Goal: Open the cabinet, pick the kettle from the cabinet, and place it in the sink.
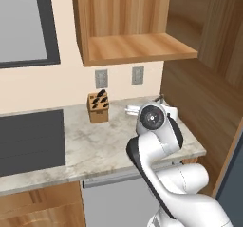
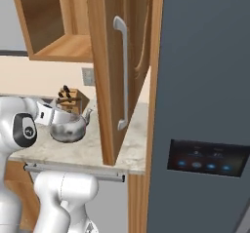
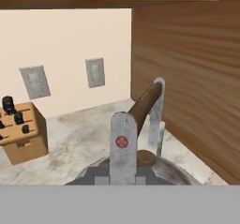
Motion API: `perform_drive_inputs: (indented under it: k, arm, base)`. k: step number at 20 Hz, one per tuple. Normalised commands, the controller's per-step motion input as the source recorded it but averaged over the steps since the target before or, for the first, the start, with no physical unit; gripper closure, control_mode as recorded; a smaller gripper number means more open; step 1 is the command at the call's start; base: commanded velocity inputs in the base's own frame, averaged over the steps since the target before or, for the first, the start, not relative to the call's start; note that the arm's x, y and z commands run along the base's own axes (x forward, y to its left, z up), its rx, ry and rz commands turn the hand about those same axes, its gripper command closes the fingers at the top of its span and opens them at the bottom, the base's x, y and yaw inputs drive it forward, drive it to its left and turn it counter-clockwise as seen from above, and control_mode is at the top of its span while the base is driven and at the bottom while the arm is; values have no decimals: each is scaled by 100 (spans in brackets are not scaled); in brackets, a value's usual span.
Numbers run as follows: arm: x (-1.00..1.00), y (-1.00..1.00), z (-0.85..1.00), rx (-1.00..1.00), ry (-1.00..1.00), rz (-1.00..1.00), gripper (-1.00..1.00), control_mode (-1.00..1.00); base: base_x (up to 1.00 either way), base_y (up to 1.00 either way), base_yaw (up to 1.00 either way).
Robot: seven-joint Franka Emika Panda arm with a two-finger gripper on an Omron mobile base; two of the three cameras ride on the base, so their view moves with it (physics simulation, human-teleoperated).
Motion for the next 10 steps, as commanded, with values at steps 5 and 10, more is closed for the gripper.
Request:
perform_drive_inputs:
  k: [5, 10]
  arm:
    - [0, 0, 0, 0, 0, 0, 100, 100]
    - [0, 0, 0, 0, 0, 0, 100, 100]
  base:
    - [-27, 41, -12]
    - [-21, 56, -6]
